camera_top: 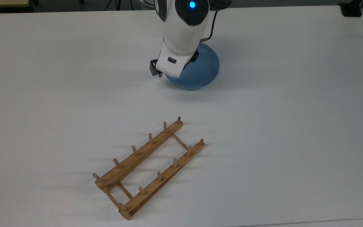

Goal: Place plate in plate rack
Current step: 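Grasp the plate rim and lift it, tilting it upright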

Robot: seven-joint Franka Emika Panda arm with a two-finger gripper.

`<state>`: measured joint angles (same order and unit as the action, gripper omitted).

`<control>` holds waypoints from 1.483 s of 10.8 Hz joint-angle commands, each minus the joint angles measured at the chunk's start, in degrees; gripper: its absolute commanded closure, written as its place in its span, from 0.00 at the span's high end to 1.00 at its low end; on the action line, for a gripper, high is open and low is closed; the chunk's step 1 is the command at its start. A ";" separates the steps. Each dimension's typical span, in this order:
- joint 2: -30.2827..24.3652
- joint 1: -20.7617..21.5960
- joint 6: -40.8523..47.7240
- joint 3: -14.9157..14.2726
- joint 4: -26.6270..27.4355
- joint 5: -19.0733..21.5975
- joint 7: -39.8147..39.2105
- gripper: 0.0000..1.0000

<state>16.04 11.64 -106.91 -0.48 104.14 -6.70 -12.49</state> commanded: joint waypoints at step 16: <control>-0.13 -2.94 1.09 -1.28 -13.31 -1.04 -3.95 0.00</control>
<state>18.98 10.20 -109.12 -1.44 96.16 -7.73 -15.81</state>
